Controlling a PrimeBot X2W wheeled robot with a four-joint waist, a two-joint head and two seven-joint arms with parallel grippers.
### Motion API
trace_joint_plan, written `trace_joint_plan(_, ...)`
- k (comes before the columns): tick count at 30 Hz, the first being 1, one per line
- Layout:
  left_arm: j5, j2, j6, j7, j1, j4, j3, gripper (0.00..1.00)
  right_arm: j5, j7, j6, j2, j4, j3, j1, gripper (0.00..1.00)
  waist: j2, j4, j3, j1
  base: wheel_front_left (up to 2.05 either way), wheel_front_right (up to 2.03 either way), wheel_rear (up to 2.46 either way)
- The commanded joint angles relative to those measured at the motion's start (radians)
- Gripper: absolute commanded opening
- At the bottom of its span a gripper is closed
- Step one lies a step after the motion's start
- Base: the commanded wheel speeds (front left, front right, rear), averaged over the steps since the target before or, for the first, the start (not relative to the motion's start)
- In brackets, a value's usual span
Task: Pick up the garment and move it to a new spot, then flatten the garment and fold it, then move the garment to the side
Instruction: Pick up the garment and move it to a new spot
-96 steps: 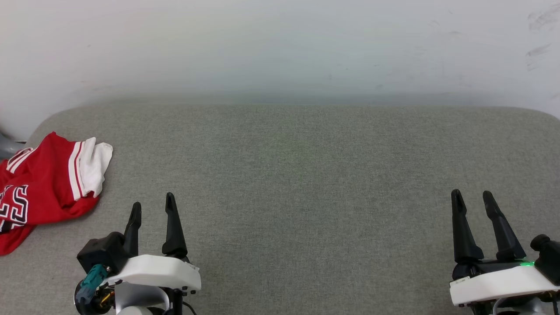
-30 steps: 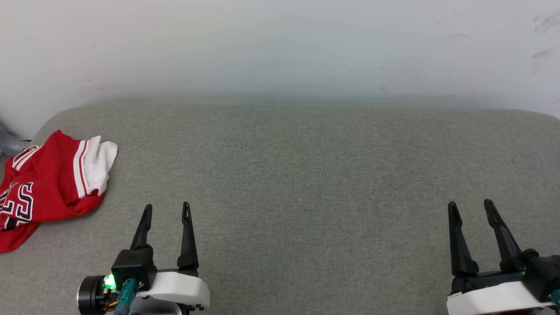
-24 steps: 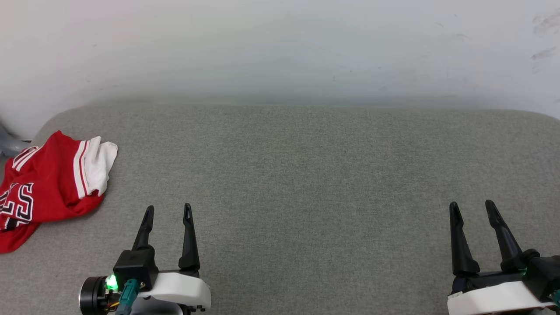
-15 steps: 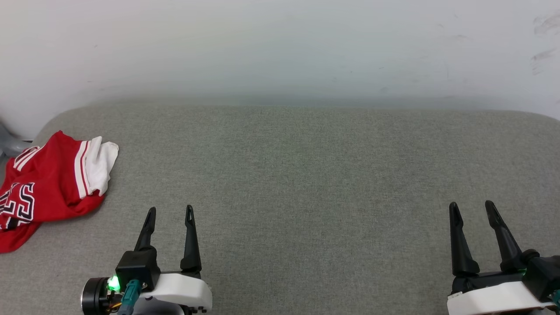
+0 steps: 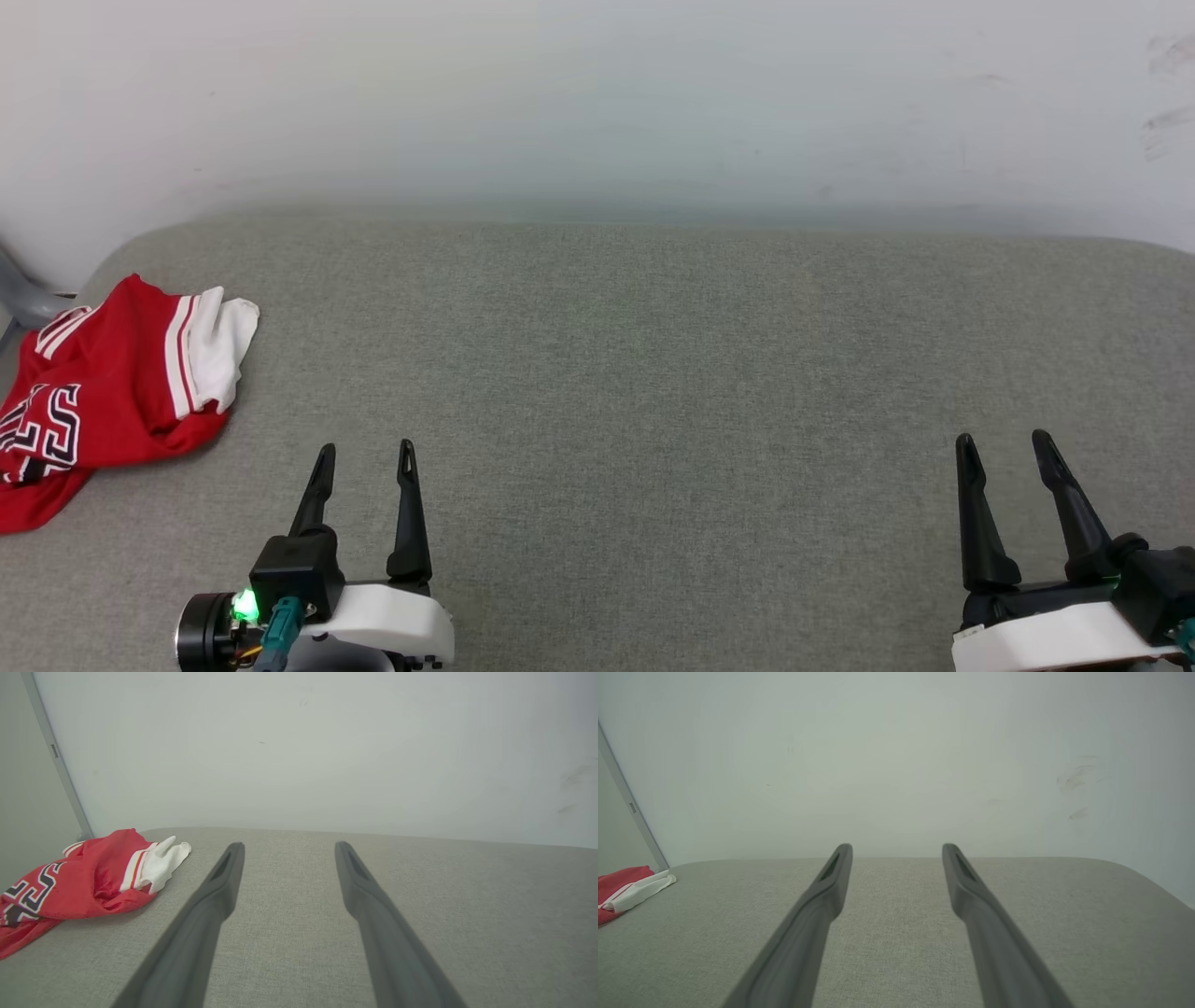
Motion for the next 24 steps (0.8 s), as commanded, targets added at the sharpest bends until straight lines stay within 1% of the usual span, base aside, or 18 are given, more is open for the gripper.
trace_joint_plan(1,0.003,-0.001,0.003,-0.003,-0.002,0.003,0.001,1.00,0.003,-0.002,-0.001,0.001,0.001,0.000,0.003,1.00,-0.0001,0.007,0.003,0.0000,0.00,0.00,0.00)
trace_joint_plan(12,0.008,-0.001,0.013,-0.003,-0.015,0.004,0.009,1.00,-0.013,-0.002,-0.001,0.001,-0.009,0.007,-0.001,1.00,-0.0001,0.075,0.017,0.0000,0.00,0.00,0.00)
trace_joint_plan(24,0.009,-0.001,0.021,-0.003,-0.025,0.004,0.014,1.00,-0.030,-0.002,-0.001,0.001,-0.018,0.021,-0.010,1.00,-0.0001,0.203,0.037,0.0000,0.00,0.00,0.00)
